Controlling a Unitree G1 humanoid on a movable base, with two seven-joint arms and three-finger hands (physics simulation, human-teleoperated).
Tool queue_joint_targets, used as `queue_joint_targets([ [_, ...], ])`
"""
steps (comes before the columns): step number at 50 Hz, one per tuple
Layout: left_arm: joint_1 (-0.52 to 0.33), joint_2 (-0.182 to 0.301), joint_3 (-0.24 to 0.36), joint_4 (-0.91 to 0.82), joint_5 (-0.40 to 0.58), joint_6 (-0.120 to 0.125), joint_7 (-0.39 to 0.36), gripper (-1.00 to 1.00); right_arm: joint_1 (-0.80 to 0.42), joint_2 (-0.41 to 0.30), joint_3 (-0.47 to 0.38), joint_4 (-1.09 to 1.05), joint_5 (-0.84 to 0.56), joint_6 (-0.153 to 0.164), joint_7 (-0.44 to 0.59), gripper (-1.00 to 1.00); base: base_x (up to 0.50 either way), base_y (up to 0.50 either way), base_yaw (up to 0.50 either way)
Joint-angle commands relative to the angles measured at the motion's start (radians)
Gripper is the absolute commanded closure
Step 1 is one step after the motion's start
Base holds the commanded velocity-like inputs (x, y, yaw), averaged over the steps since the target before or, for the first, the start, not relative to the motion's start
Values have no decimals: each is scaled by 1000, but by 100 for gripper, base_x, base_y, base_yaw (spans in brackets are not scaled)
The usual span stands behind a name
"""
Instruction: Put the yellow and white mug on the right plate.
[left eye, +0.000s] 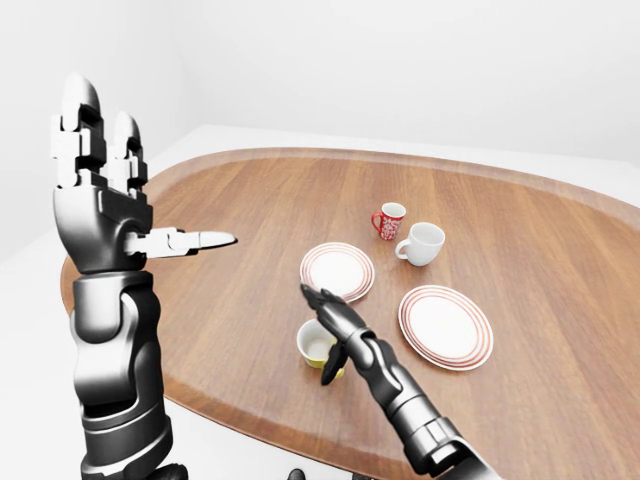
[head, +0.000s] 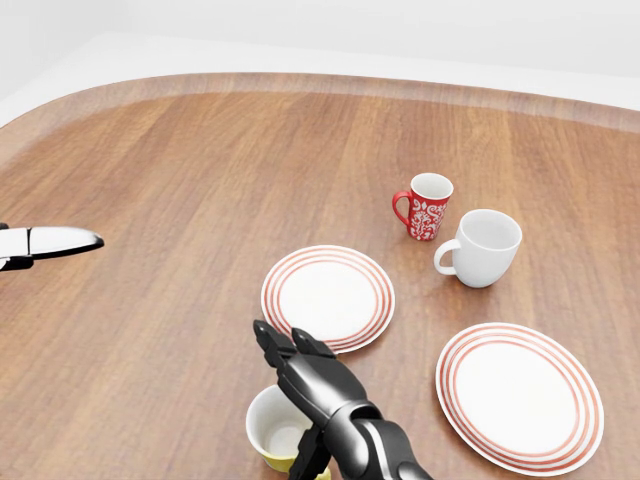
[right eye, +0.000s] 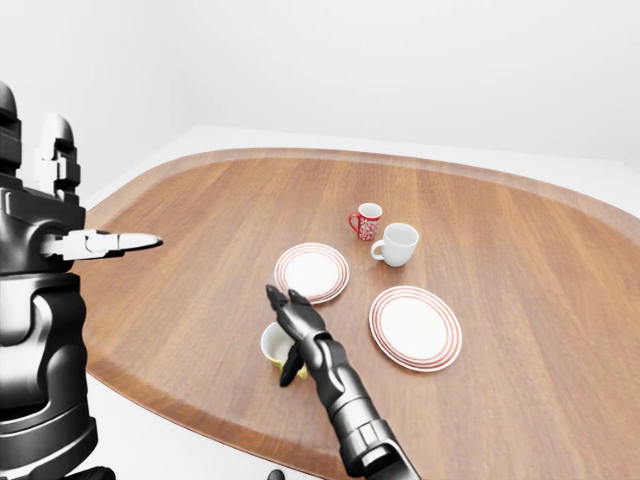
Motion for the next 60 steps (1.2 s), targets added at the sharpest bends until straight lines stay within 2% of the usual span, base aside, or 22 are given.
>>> queue_joint_targets([
  [1,0,1,1,-7,-3,0,2,-98,-16,1,-4,56,-6,0,-29,-100,0,0,0],
  [16,7,-6,-6,-6,6,0,-2,-98,-68,-11,-27,217,8,0,-111,-100,0,0,0],
  [38,12,-15,-13,-4,18,0,-8,-98,-74,-12,-28,241,9,0,-115,-100,0,0,0],
  [39,13,-15,-13,-4,18,0,-9,-98,-74,-12,-28,241,9,0,-115,-37,0,0,0],
  [40,13,-15,-13,-4,18,0,-9,-98,-76,-12,-28,246,8,0,-117,4,0,0,0],
  [41,12,-16,-13,-5,18,0,-8,-98,-76,-12,-28,245,8,0,-116,100,0,0,0],
  [60,9,-13,-10,-12,14,0,-6,-98,-60,-11,-27,199,8,0,-96,100,0,0,0],
])
